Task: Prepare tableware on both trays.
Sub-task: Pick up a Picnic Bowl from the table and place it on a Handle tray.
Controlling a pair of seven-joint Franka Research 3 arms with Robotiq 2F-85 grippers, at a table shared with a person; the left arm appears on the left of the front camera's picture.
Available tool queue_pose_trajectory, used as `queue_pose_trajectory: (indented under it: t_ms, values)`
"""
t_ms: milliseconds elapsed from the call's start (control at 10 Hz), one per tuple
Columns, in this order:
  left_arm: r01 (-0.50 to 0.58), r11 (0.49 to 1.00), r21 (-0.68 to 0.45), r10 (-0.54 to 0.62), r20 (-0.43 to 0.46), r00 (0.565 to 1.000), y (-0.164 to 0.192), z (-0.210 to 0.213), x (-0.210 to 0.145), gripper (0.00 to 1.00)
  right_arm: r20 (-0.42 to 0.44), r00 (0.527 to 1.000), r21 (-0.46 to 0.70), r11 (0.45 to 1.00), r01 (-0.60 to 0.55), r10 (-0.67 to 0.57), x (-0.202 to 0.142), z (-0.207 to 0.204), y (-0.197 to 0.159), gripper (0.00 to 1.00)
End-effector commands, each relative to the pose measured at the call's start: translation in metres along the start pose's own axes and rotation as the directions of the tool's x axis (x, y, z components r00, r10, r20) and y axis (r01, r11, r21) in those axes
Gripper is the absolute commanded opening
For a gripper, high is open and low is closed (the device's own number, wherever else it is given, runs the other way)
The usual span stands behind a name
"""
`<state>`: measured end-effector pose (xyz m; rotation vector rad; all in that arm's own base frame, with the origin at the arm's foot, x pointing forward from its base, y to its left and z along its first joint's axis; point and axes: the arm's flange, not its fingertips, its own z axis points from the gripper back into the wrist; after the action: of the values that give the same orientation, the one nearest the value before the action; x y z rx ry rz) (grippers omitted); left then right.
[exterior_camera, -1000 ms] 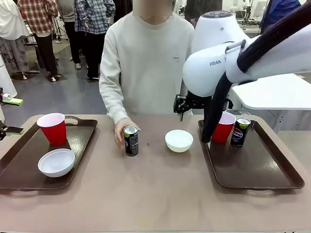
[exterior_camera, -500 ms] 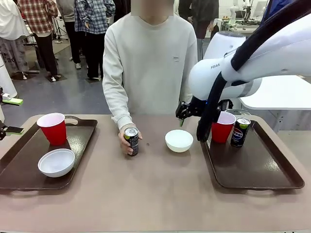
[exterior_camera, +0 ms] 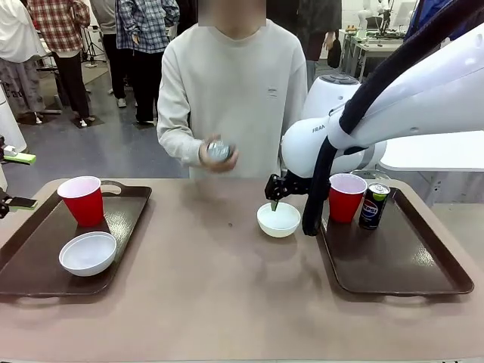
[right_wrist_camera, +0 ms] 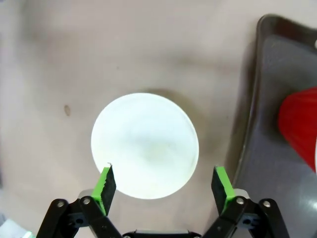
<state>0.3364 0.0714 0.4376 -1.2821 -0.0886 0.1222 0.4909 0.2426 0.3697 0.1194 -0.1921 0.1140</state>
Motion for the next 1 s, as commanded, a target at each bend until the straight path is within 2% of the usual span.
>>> queue_pose_trajectory:
  t_ms: [0, 200, 300, 400, 500, 600, 800, 900]
  values:
    - [0.018, 1.0, -0.006, -0.018, -0.005, 1.0, 0.001, 0.002, -0.002, 1.0, 0.042, 0.999, -0.028, 1.0, -0.015, 0.016, 0.007, -0.014, -0.004, 1.0]
    - [0.018, 1.0, -0.006, -0.018, -0.005, 1.0, 0.001, 0.002, -0.002, 1.0, 0.033, 0.999, -0.027, 1.0, -0.016, 0.016, 0.01, -0.027, -0.004, 1.0]
    - [0.018, 1.0, -0.006, -0.018, -0.005, 1.0, 0.001, 0.002, -0.002, 1.0, 0.018, 1.0, -0.031, 0.999, -0.022, 0.022, 0.012, -0.034, -0.004, 0.97]
    - [0.018, 1.0, -0.006, -0.018, -0.005, 1.0, 0.001, 0.002, -0.002, 1.0, 0.004, 1.0, -0.028, 0.999, -0.028, 0.029, 0.012, -0.039, -0.004, 0.42]
    - [0.018, 1.0, -0.006, -0.018, -0.005, 1.0, 0.001, 0.002, -0.002, 1.0, -0.002, 0.999, -0.029, 0.999, -0.038, 0.038, 0.012, -0.041, -0.004, 0.38]
    - [0.018, 1.0, -0.006, -0.018, -0.005, 1.0, 0.001, 0.002, -0.002, 1.0, -0.003, 0.999, -0.028, 0.999, -0.04, 0.04, 0.013, -0.04, -0.005, 0.0]
    - [0.018, 1.0, -0.006, -0.018, -0.005, 1.0, 0.001, 0.002, -0.002, 1.0, -0.005, 0.999, -0.03, 0.999, -0.04, 0.04, 0.013, -0.041, -0.006, 0.0]
    - [0.018, 1.0, -0.006, -0.018, -0.005, 1.0, 0.001, 0.002, -0.002, 1.0, -0.006, 0.999, -0.032, 0.999, -0.04, 0.039, 0.013, -0.04, -0.006, 0.16]
